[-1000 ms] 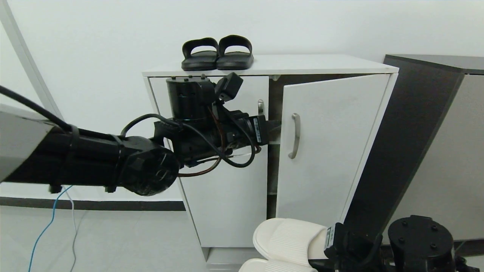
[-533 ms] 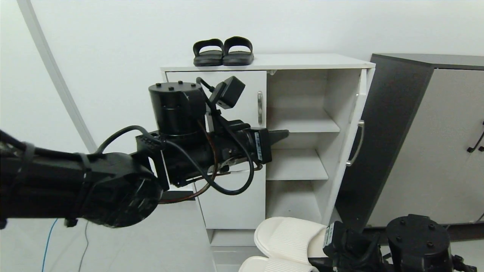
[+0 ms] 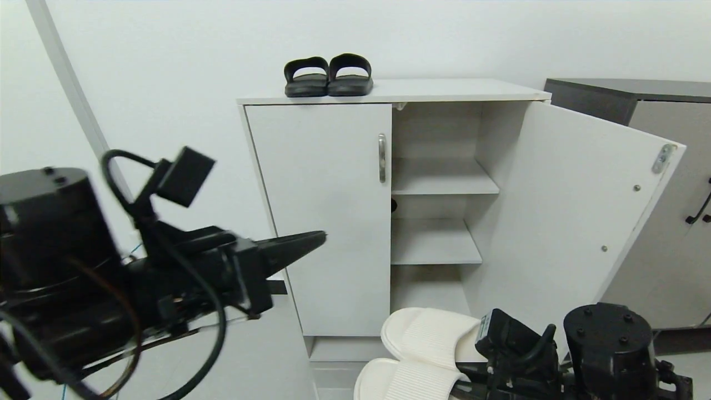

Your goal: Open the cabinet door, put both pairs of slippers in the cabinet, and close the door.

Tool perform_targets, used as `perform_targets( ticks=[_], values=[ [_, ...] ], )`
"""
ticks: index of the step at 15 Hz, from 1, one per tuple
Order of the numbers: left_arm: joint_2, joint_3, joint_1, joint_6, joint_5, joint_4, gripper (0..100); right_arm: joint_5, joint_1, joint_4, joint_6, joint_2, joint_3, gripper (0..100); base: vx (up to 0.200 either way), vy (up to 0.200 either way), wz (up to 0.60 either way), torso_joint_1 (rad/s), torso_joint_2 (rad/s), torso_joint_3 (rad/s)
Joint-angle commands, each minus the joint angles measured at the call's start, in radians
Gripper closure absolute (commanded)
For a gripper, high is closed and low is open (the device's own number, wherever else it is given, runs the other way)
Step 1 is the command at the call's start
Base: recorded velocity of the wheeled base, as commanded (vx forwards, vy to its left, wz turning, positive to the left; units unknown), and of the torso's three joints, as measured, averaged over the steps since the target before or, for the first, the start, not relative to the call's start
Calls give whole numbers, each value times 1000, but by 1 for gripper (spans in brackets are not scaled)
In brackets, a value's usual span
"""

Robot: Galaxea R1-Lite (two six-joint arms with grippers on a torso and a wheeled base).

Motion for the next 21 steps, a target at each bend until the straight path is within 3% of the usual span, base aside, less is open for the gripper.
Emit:
perform_targets(
  ticks=[1,3,5,6,7,9,10,14,15,17,19,21],
  values=[
    [-290,164,124,4,13,76,100,1,-19,-2,-1,14,-16,100,0,0,0,0,0,0],
    [-463,203,145,25,70,214,100,-1,-28,-23,-1,22,-21,100,0,0,0,0,0,0],
    [-634,215,144,114,214,442,100,-1,-30,-33,-1,24,-19,100,0,0,0,0,0,0],
    [-686,221,144,142,279,530,100,-1,-30,-33,-1,24,-19,100,0,0,0,0,0,0],
    [-766,272,144,194,375,691,100,-2,-37,-33,-1,24,-21,100,0,0,0,0,0,0],
    [-887,344,164,214,463,708,100,-2,-56,-34,2,27,-38,100,0,0,0,0,0,0],
    [-931,364,222,215,495,708,100,-11,-60,-34,6,34,-47,100,0,0,0,0,0,0],
    [-1215,442,507,278,509,709,100,-131,-59,-36,29,74,-101,100,0,0,0,0,0,0],
    [-1256,460,546,289,506,709,100,-151,-56,-37,44,82,-110,100,0,0,0,0,0,0],
    [-1315,546,532,320,500,672,100,-220,-46,-36,62,97,-142,100,0,0,0,0,0,0],
    [-1315,568,532,313,432,642,100,-269,-45,-37,70,119,-160,100,0,0,0,0,0,0],
    [-1315,568,532,347,383,640,100,-294,-39,-42,71,139,-173,100,0,0,0,0,0,0]
  ],
)
